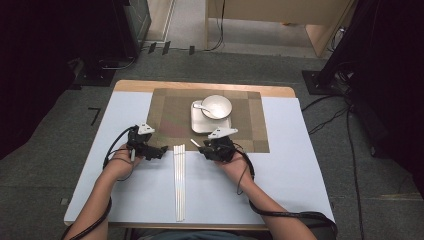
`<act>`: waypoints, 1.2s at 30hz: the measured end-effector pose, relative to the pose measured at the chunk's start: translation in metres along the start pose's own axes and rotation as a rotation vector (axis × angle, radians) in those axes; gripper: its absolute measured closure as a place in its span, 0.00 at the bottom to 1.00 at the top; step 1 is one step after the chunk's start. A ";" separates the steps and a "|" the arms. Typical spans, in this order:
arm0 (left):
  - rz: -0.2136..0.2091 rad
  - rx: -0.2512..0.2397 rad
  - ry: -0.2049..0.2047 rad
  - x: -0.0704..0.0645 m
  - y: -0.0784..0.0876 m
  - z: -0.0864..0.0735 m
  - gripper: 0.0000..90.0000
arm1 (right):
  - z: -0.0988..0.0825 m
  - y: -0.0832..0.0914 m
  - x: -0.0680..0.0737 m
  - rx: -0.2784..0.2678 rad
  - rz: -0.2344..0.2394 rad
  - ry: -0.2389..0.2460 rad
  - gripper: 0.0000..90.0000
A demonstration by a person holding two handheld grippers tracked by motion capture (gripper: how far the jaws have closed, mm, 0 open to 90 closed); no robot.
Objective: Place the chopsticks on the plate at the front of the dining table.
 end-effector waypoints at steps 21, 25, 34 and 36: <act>-0.006 -0.001 0.002 0.000 -0.001 0.000 0.00 | -0.003 0.014 -0.002 -0.003 -0.026 -0.017 0.53; -0.005 -0.001 0.002 0.000 -0.001 0.000 0.00 | -0.005 0.016 -0.001 0.000 -0.026 -0.012 0.55; -0.007 0.001 0.001 0.000 -0.001 0.000 0.00 | -0.008 0.022 0.000 0.003 -0.026 -0.010 0.57; -0.008 0.001 0.000 0.000 -0.001 0.000 0.00 | -0.008 0.023 0.001 0.002 -0.028 -0.013 0.57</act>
Point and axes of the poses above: each handheld gripper's, and its own axes: y roughly backward along the jaws, z roughly out of its top, x roughly to its left, the point moved 8 cm from there along -y, roughly forward along the jaws, and after that the axes turned 14 degrees about -x, right-handed, at the moved point
